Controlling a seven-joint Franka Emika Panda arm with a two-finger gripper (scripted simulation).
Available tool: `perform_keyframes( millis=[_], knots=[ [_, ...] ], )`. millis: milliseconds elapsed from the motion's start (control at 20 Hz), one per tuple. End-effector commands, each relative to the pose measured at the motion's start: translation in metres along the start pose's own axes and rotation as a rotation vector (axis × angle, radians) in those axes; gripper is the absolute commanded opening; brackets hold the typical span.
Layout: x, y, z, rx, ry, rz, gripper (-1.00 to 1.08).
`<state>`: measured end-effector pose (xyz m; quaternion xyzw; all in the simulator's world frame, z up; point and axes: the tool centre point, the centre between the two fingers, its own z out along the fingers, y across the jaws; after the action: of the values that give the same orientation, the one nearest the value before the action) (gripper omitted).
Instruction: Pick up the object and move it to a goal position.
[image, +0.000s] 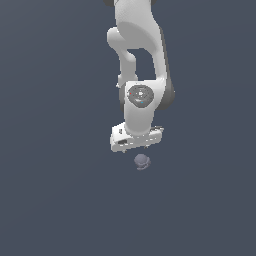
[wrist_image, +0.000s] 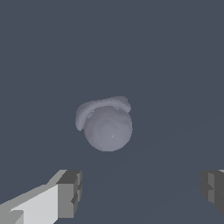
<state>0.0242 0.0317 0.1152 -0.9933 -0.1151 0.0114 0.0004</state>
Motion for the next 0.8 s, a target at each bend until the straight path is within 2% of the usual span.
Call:
perform_keyframes(
  millis=[0, 350, 750],
  knots=[
    [0.011, -0.010, 0.009, -0.003, 0.008, -0.069, 1.00],
    [0.027, -0.025, 0.023, -0.005, 0.021, -0.174, 1.00],
    [0.028, -0.027, 0.031, -0.005, 0.021, -0.178, 1.00]
  ],
)
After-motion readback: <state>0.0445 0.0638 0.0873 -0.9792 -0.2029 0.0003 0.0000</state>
